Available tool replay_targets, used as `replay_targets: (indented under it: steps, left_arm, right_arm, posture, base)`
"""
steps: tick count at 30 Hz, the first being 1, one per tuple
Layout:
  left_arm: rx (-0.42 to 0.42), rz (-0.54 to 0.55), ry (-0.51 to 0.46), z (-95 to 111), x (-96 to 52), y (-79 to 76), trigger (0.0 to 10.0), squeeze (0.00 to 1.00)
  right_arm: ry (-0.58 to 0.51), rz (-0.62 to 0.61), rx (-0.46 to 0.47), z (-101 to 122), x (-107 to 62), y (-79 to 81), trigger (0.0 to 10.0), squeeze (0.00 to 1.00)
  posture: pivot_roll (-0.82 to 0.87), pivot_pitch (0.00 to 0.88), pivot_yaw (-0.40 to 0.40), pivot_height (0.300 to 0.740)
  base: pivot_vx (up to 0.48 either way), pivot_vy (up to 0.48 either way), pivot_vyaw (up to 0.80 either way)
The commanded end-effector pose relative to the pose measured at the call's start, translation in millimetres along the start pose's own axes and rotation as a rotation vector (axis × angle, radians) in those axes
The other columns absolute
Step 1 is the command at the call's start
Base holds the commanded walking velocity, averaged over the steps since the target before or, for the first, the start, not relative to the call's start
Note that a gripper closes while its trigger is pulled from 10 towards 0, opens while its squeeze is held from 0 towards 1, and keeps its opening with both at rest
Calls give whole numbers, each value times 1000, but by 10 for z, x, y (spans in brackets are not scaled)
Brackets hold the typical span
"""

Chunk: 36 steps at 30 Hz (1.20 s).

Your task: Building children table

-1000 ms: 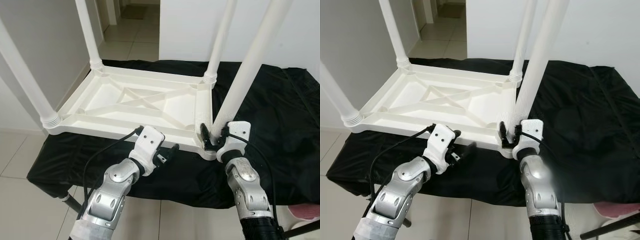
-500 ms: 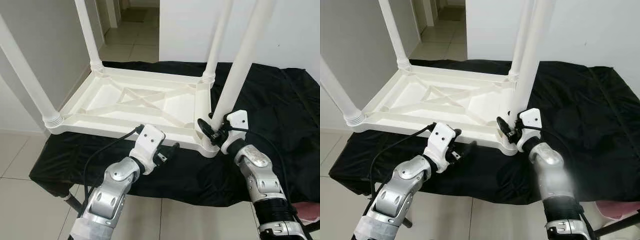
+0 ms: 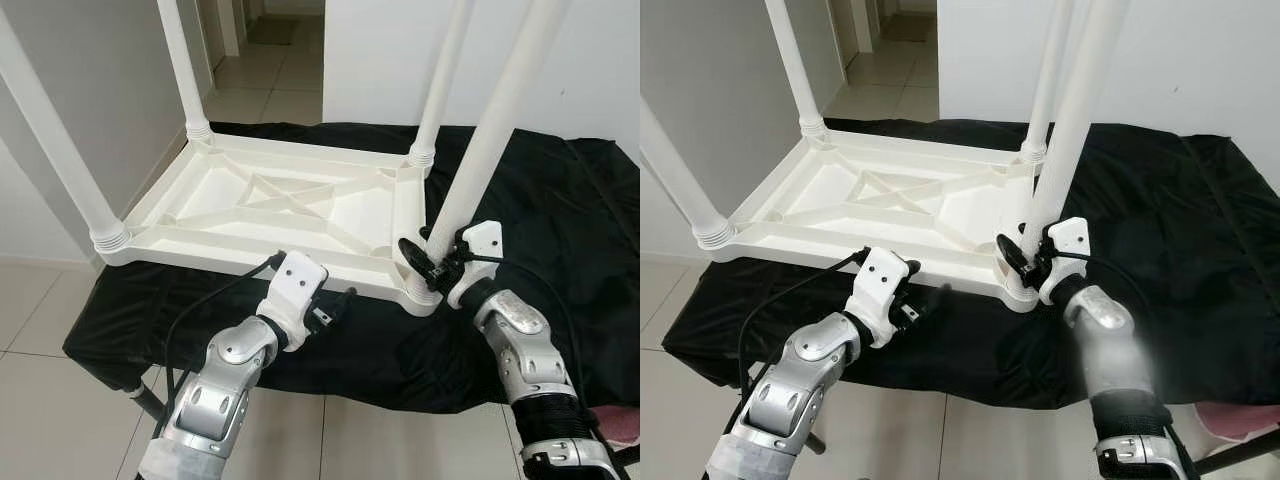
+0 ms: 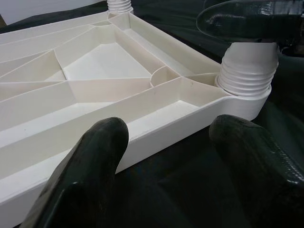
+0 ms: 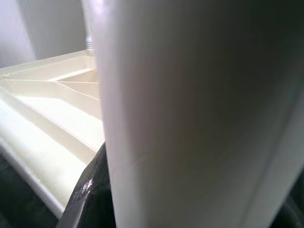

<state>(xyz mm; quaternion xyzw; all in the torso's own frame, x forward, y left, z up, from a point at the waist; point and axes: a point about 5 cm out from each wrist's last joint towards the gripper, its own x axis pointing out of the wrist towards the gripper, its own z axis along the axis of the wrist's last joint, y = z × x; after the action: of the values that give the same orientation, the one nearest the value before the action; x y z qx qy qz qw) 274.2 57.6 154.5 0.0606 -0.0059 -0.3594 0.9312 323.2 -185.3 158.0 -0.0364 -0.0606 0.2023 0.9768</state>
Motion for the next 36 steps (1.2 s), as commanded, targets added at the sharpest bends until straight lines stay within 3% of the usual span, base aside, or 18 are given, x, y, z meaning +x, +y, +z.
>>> replay_targets:
  steps: [1,9,11,12,21,23,27,34,35,36]
  left_arm:
    - [-7,59,10,-18,-10,21,10000,0]
    - [-22,70,14,-46,-20,-1,10000,0]
    - [-21,67,16,-50,-29,-6,10000,0]
    - [-21,67,16,-50,-29,-6,10000,0]
    - [-27,68,15,-70,-20,-35,10000,0]
    - [-27,68,15,-70,-20,-35,10000,0]
    - [-27,62,11,-66,-2,-48,10000,0]
    - [-20,46,6,-57,24,-55,10000,0]
    - [-18,43,5,-56,29,-50,10000,0]
    - [-17,43,5,-52,31,-44,10000,0]
  right_arm:
    - [71,-45,23,-134,-31,18,10000,0]
    - [58,-169,-20,-94,-31,102,10000,0]
    - [81,-288,-17,-129,-43,116,10000,0]
    - [81,-288,-17,-129,-43,116,10000,0]
    - [113,-576,80,-189,-131,375,10000,0]
    - [113,-576,80,-189,-131,375,10000,0]
    - [116,-639,115,-179,-153,520,10000,0]
    - [112,-623,137,-176,-156,543,10000,0]
    - [105,-612,141,-169,-156,539,10000,90]
    - [77,-582,140,-129,-155,542,10000,1000]
  posture:
    - [5,54,35,740]
    - [4,59,25,740]
    - [5,65,22,740]
    - [5,65,22,740]
    - [4,50,-2,740]
    - [4,50,-2,740]
    - [-1,32,-1,740]
    - [-9,21,2,740]
    - [-11,20,9,740]
    - [-11,20,9,740]
  base:
    - [0,0,0]
    - [0,0,0]
    - [0,0,0]
    - [0,0,0]
    - [0,0,0]
    - [0,0,0]
    - [0,0,0]
    - [0,0,0]
    - [0,0,0]
    - [0,0,0]
